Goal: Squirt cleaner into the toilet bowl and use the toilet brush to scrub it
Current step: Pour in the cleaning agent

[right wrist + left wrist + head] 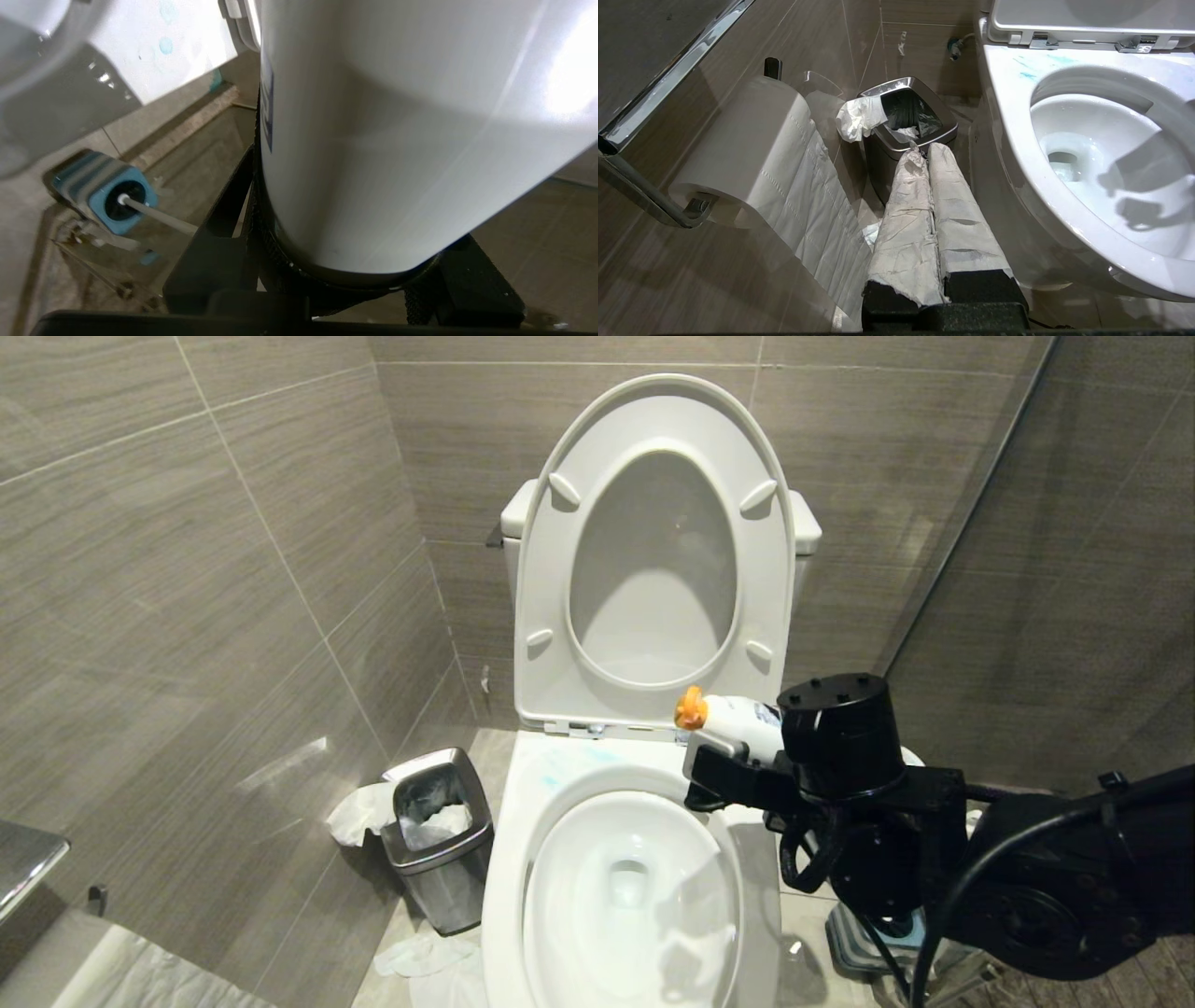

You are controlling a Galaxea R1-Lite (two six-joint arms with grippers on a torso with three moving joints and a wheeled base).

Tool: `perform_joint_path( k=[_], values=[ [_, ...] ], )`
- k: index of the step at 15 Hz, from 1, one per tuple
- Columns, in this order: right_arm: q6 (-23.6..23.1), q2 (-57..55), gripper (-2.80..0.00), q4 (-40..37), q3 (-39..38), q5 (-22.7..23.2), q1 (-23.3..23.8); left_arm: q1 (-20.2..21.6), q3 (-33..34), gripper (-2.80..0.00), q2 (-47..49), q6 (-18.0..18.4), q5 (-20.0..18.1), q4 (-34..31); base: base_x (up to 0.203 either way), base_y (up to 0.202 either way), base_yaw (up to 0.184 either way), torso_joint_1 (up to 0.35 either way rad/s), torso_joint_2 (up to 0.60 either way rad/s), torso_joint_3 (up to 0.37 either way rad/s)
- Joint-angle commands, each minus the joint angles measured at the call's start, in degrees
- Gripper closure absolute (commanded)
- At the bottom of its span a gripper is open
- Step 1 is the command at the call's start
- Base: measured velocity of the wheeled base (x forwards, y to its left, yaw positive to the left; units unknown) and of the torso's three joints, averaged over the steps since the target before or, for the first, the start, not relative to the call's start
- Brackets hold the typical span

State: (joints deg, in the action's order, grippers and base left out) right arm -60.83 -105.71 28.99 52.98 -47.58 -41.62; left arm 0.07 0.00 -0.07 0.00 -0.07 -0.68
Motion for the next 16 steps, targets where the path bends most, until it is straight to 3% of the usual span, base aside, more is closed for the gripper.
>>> perform_joint_path(
  k=[1,4,10,16],
  values=[
    [-2.88,-0.73,0.0,0.19,0.54,-1.58,0.05,-0.07,0.0,0.0,0.07,0.0,-0.01,-0.02,0.0,0.0,0.0,0.0,0.0,0.0],
    [-5.19,-2.25,0.0,0.11,2.29,-1.87,0.16,0.01,0.0,0.0,0.07,0.0,-0.01,-0.02,0.0,0.0,0.0,0.0,0.0,0.0],
    [-15.68,-5.64,0.0,-0.02,9.89,-2.26,0.57,0.01,0.0,0.0,0.07,0.0,-0.01,-0.02,0.0,0.0,0.0,0.0,0.0,0.0],
    [-23.85,-7.14,0.0,-0.16,10.83,-3.43,0.49,0.01,0.0,0.0,0.07,0.0,-0.01,-0.02,0.0,0.0,0.0,0.0,0.0,0.0]
  ],
)
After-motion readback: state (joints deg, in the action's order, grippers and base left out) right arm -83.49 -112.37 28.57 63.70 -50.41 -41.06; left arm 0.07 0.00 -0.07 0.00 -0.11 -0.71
